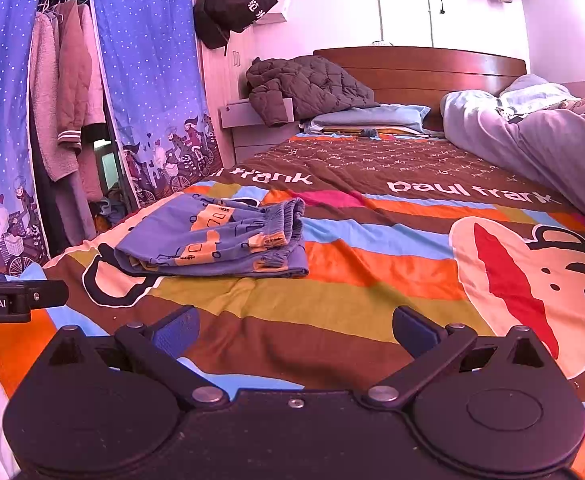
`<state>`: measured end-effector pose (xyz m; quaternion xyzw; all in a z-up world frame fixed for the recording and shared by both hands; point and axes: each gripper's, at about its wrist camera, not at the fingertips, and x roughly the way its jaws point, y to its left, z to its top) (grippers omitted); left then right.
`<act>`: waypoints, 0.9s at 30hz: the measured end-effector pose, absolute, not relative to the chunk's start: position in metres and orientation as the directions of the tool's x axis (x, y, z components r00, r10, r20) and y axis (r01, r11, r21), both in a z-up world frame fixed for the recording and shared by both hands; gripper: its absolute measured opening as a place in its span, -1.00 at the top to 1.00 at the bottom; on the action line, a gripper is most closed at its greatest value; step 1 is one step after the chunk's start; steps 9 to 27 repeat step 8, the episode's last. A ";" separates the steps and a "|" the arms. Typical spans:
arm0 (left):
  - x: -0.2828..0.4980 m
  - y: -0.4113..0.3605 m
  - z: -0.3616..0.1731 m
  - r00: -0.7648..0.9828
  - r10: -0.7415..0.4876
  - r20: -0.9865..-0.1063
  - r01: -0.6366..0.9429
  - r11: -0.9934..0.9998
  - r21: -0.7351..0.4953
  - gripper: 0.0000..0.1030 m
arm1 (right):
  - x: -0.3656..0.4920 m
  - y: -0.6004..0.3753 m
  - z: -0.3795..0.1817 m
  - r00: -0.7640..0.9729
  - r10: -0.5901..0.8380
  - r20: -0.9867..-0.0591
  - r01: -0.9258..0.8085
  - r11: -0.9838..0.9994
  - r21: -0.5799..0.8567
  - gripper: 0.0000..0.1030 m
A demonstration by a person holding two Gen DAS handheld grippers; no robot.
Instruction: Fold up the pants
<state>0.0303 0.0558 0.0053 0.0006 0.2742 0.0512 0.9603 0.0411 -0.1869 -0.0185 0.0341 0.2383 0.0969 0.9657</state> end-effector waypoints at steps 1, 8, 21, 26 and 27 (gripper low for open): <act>0.030 0.056 0.005 0.845 0.098 -0.525 -0.097 0.995 0.030 -1.00 | 0.041 -0.187 -0.019 0.867 0.204 -0.454 -0.171 0.979 0.112 -0.99; 0.028 0.057 0.004 0.853 0.096 -0.514 -0.093 0.995 0.032 -1.00 | 0.041 -0.187 -0.020 0.863 0.204 -0.462 -0.171 0.979 0.114 -0.99; 0.028 0.057 0.004 0.853 0.096 -0.514 -0.093 0.995 0.032 -1.00 | 0.041 -0.187 -0.020 0.863 0.204 -0.462 -0.171 0.979 0.114 -0.99; 0.028 0.057 0.004 0.853 0.096 -0.514 -0.093 0.995 0.032 -1.00 | 0.041 -0.187 -0.020 0.863 0.204 -0.462 -0.171 0.979 0.114 -0.99; 0.028 0.057 0.004 0.853 0.096 -0.514 -0.093 0.995 0.032 -1.00 | 0.041 -0.187 -0.020 0.863 0.204 -0.462 -0.171 0.979 0.114 -0.99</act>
